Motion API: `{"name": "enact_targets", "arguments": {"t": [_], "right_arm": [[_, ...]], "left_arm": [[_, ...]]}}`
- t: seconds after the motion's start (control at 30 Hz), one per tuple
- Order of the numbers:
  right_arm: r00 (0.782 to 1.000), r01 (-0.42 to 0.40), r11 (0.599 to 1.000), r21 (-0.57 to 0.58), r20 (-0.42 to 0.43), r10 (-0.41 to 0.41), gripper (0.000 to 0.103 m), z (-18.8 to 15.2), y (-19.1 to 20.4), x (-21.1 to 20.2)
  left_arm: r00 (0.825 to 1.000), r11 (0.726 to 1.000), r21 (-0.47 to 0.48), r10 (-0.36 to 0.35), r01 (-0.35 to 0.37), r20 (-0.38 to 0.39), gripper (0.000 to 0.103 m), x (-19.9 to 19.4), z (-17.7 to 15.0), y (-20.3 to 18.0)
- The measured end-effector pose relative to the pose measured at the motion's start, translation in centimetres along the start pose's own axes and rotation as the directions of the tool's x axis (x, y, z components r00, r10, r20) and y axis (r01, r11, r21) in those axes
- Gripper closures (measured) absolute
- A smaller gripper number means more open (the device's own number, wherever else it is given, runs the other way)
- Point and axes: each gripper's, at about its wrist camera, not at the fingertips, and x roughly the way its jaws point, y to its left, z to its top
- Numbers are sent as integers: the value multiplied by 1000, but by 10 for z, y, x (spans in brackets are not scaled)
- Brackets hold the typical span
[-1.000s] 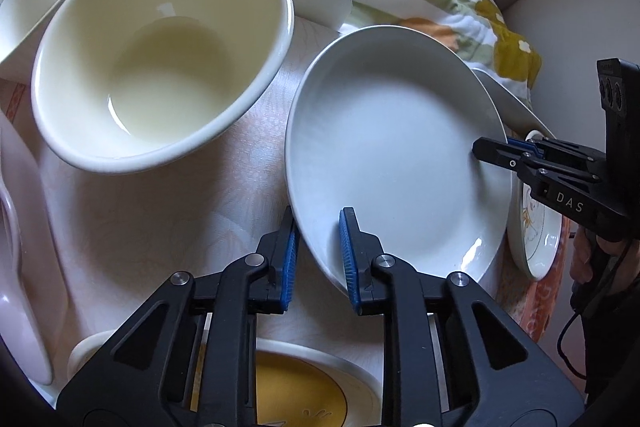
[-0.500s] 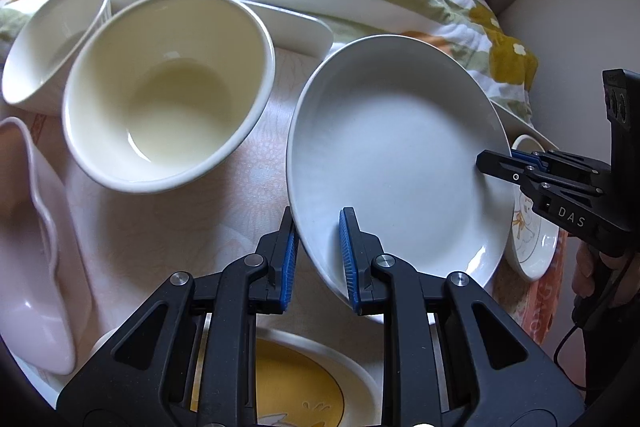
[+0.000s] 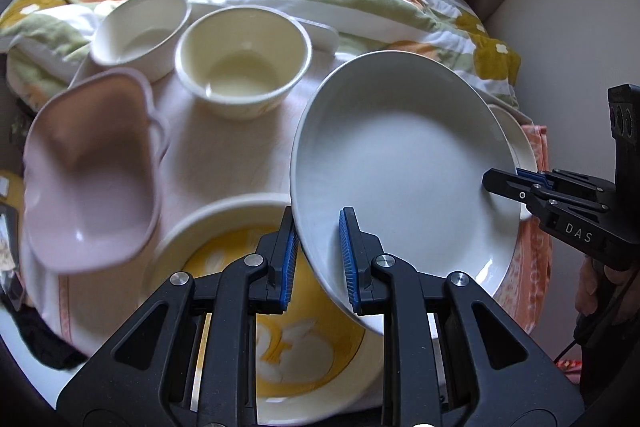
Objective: Organize plates and bowls
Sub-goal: 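Carry the white plate onto the yellow duck plate and open both grippers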
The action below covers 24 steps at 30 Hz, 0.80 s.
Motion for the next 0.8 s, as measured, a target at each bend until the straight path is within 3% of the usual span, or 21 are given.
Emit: {"name": "enact_targets", "arguments": {"t": [0.23, 0.4, 0.8], "right_arm": [[999, -44, 999, 26, -6, 44, 89, -45, 42, 6], [998, -55, 994, 97, -17, 57, 89, -68, 68, 16], [993, 111, 972, 205, 14, -116, 89, -89, 106, 31]], "left_arm": [[1000, 999, -38, 18, -19, -16, 85, -20, -58, 38], [999, 999, -13, 29, -30, -36, 85, -25, -71, 63], [995, 995, 89, -40, 48, -90, 85, -2, -57, 90]]}}
